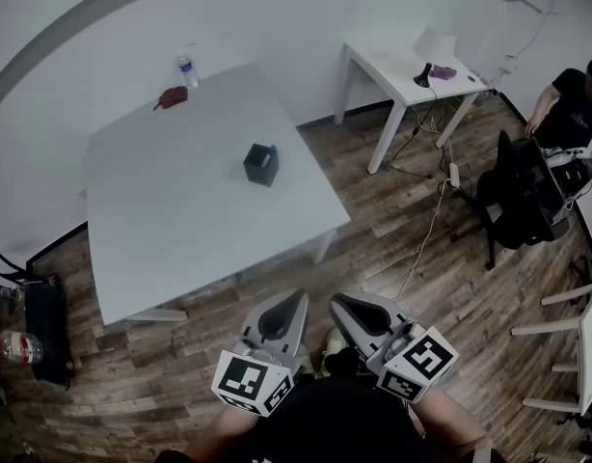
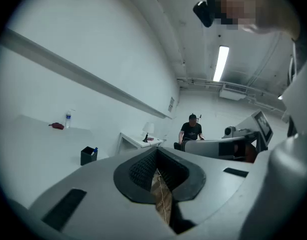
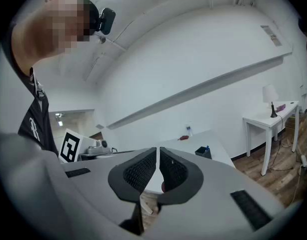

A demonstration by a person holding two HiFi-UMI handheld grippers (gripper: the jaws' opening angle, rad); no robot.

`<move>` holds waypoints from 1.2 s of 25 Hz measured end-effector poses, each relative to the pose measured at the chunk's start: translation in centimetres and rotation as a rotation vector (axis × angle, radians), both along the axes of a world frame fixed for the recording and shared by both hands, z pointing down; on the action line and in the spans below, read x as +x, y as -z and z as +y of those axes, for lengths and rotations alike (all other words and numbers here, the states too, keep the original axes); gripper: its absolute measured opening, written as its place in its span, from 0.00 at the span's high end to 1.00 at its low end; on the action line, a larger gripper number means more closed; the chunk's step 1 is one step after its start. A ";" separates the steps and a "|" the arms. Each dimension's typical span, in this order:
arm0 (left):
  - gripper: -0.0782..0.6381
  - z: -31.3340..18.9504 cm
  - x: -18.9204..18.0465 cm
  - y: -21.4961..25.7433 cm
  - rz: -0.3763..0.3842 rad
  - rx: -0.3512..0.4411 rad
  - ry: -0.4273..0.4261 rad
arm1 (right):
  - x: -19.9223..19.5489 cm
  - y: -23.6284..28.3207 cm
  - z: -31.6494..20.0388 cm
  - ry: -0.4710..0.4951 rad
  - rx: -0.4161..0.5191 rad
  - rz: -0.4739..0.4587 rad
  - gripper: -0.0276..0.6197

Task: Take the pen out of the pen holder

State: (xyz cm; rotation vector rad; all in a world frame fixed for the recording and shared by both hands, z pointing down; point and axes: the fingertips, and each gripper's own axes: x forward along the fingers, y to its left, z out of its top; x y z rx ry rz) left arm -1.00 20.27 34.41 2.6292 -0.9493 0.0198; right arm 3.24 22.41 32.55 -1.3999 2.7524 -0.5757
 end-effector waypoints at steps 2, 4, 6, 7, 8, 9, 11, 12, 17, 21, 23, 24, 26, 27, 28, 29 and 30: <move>0.88 -1.3 0.2 0.0 -0.002 -0.001 0.004 | 0.3 -0.2 -1.5 0.007 -0.003 -0.006 0.93; 0.88 -2.7 0.5 0.0 -0.005 0.000 0.014 | 0.6 -0.4 -3.2 0.018 -0.006 -0.015 0.93; 0.88 -4.3 0.8 -0.1 -0.012 0.000 0.031 | 0.9 -0.6 -5.1 0.037 -0.009 -0.026 0.93; 0.88 -5.2 0.9 -0.1 -0.016 -0.002 0.042 | 1.0 -0.7 -6.1 0.051 -0.012 -0.030 0.93; 0.88 -6.1 1.0 -0.1 -0.021 -0.004 0.054 | 1.0 -0.8 -7.1 0.070 -0.015 -0.034 0.93; 0.88 -7.0 1.1 -0.1 -0.026 -0.006 0.067 | 1.1 -0.9 -8.1 0.091 -0.018 -0.037 0.93; 0.88 -8.8 1.4 0.1 -0.036 -0.005 0.097 | 1.5 -0.9 -10.2 0.129 -0.019 -0.044 0.93; 0.88 -9.7 1.5 0.1 -0.042 -0.005 0.110 | 1.8 -0.8 -11.3 0.143 -0.017 -0.047 0.93; 0.88 -13.3 2.3 0.1 -0.056 -0.028 0.193 | 3.2 -1.4 -15.6 0.216 -0.027 -0.054 0.93; 0.88 -16.1 2.6 0.2 -0.077 -0.027 0.253 | 4.0 -2.1 -19.0 0.259 -0.038 -0.066 0.93; 0.88 -17.1 2.7 0.0 -0.085 -0.026 0.273 | 4.3 -2.9 -20.4 0.268 -0.053 -0.061 0.93; 0.88 -17.5 2.7 -0.2 -0.090 -0.025 0.280 | 4.3 -3.6 -21.0 0.272 -0.064 -0.059 0.93; 0.88 -18.4 2.6 -0.9 -0.102 -0.024 0.284 | 4.1 -5.0 -22.2 0.280 -0.087 -0.054 0.93; 0.88 -18.9 2.6 -1.2 -0.107 -0.024 0.283 | 3.9 -5.6 -22.9 0.282 -0.099 -0.047 0.93; 0.88 -19.4 2.6 -1.4 -0.113 -0.024 0.280 | 3.8 -6.2 -23.7 0.284 -0.111 -0.038 0.93; 0.88 -20.0 2.6 -1.7 -0.119 -0.024 0.276 | 3.8 -6.8 -24.6 0.284 -0.124 -0.025 0.93; 0.88 -20.5 2.7 -2.1 -0.124 -0.024 0.270 | 3.8 -7.4 -25.6 0.281 -0.137 -0.010 0.93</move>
